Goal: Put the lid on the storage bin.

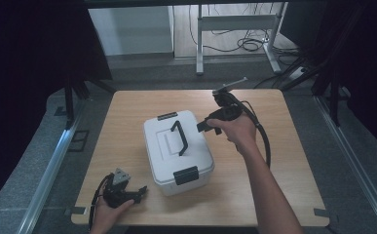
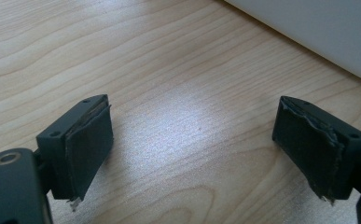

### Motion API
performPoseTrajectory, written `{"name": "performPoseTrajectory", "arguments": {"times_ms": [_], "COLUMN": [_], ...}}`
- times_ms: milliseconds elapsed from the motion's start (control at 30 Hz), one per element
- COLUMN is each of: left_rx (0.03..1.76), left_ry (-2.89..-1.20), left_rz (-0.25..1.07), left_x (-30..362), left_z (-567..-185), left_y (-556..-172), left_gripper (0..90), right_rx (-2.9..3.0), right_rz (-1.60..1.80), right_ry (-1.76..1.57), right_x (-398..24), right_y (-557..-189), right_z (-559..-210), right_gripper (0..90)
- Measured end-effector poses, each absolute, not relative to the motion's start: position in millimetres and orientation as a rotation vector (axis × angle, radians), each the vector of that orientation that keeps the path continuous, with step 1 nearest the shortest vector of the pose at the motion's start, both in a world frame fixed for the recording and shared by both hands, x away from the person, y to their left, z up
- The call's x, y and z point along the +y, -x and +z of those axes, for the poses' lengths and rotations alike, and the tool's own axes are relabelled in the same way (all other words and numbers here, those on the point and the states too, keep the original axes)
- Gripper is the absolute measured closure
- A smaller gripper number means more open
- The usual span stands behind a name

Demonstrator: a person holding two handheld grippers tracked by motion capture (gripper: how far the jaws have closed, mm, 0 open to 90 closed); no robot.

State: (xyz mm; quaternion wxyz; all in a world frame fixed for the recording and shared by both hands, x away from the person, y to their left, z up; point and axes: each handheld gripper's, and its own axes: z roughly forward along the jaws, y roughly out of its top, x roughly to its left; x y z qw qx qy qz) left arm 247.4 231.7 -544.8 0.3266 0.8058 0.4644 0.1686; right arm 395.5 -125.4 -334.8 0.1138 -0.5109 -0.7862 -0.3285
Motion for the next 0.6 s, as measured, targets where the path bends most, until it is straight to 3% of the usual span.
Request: {"name": "performPoseTrajectory", "arguments": {"times_ms": [600], "left_rx": [1.217], "left_ry": [-2.107], "left_rz": [0.444], "left_x": [231], "left_z": [-545], "left_y": [-247], "left_gripper": [12.1], "right_rx": [-2.318], "right_rz": [-1.101], "right_ry": [1.549], "right_x": [-206], "right_y": [-366], "right_z": [-376], "right_gripper": [50.6]}}
